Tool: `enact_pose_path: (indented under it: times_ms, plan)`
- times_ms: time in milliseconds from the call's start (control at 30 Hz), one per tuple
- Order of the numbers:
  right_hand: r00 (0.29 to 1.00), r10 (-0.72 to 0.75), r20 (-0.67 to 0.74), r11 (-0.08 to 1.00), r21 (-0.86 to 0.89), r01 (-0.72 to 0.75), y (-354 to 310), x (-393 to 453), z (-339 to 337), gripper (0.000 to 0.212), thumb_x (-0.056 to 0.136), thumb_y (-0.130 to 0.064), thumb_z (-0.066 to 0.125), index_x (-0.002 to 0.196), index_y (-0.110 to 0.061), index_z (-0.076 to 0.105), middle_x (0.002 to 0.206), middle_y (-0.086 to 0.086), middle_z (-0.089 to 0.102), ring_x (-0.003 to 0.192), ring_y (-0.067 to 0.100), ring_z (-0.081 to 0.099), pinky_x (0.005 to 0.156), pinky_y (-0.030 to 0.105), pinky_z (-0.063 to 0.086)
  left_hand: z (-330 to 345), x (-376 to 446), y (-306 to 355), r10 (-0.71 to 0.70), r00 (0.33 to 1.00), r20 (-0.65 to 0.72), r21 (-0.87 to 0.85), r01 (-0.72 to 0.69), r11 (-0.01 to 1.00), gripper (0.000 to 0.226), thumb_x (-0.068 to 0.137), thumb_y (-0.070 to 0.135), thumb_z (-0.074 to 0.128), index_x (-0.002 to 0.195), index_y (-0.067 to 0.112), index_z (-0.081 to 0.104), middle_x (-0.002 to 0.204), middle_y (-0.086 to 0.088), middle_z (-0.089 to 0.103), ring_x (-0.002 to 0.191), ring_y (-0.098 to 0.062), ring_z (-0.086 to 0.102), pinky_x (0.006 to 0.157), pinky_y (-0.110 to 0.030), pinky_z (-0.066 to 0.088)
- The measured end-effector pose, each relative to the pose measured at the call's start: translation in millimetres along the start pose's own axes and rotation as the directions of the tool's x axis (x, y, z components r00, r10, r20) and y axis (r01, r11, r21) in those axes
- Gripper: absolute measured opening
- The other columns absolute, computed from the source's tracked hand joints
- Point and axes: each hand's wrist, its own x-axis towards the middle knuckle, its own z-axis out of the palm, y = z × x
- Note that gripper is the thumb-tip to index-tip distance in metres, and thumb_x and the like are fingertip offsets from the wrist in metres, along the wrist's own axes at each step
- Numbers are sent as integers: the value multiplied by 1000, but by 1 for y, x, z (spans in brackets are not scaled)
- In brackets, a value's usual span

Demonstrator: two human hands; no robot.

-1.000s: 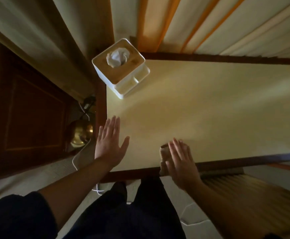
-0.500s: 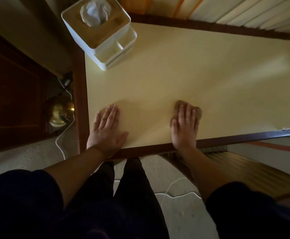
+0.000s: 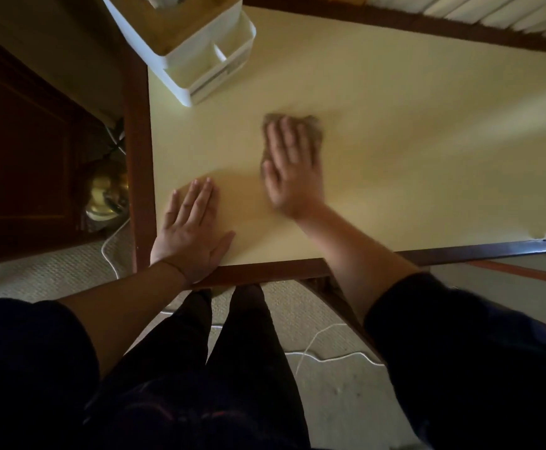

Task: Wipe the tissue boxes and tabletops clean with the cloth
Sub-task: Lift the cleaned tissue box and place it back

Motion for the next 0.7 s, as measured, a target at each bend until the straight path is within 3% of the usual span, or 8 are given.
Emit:
enact_pose_path:
  times_ms: [133, 200, 267, 333, 400, 500, 633, 700]
  plan:
    - [865, -454, 215, 885, -7, 466, 9, -78, -1, 66, 111, -49, 34, 169, -28, 11, 177, 0, 8, 164, 26, -1, 131, 54, 4, 1, 1, 1, -9, 1000, 5, 16, 9, 1000, 87, 100, 61, 31, 164, 4, 18, 173, -9, 14, 160, -27, 9, 130, -52, 7]
    - [873, -452, 182, 888, 8, 459, 47, -81, -6, 63, 112, -46, 39, 168, -26, 19, 176, 2, 16, 164, 28, 5, 131, 56, 8, 2, 2, 1, -8, 1000, 15, 26, 8, 1000, 87, 100, 61, 31, 164, 4, 16, 173, -10, 13, 160, -28, 9, 129, -53, 7]
    - [960, -247, 130, 968, -18, 251, 90, -66, -10, 60, 112, -44, 34, 168, -23, 25, 174, 7, 23, 163, 32, 12, 129, 57, 14, 2, 1, 0, -11, 1000, 14, 24, 11, 1000, 87, 99, 60, 31, 165, 5, 14, 173, -9, 12, 161, -27, 7, 129, -53, 7]
    - [989, 64, 130, 998, -35, -60, 134, -53, -20, 63, 112, -50, 17, 169, -27, 9, 177, 5, 9, 164, 28, 3, 131, 53, 9, 2, 1, 0, -7, 1000, 2, 17, 7, 1000, 87, 99, 60, 32, 165, 6, 13, 174, -9, 11, 161, -27, 6, 129, -53, 7]
    - [922, 366, 128, 931, -29, -365, 165, -57, -25, 64, 110, -51, 10, 168, -30, -9, 177, 2, -9, 163, 23, -9, 132, 49, 0, 2, 1, 0, -4, 1000, -8, 5, 4, 1000, 87, 99, 60, 33, 165, 7, 13, 174, -8, 11, 161, -27, 7, 129, -53, 6]
    - [748, 659, 82, 748, 28, -663, 178, -83, -22, 65, 112, -49, 15, 168, -28, -9, 177, 1, -10, 163, 23, -6, 131, 46, -5, 1, 0, 1, -6, 1000, -13, -1, 6, 1000, 86, 99, 59, 34, 165, 7, 13, 173, -9, 11, 161, -27, 7, 130, -52, 5]
    - [532, 842, 92, 522, 109, -846, 140, -109, -14, 66, 112, -49, 16, 169, -24, -8, 177, 3, -11, 163, 26, -7, 130, 49, -6, 1, 0, 0, -2, 1000, -4, 4, 2, 1000, 87, 99, 58, 36, 165, 6, 12, 173, -10, 11, 161, -27, 7, 129, -53, 5]
    - [567, 818, 92, 561, 88, -823, 100, -109, -10, 67, 112, -49, 14, 168, -23, -11, 176, 7, -13, 163, 29, -9, 130, 51, -5, 1, 1, 0, -5, 1000, -9, 11, 5, 1000, 87, 99, 58, 35, 165, 6, 13, 173, -10, 11, 161, -27, 7, 129, -53, 5]
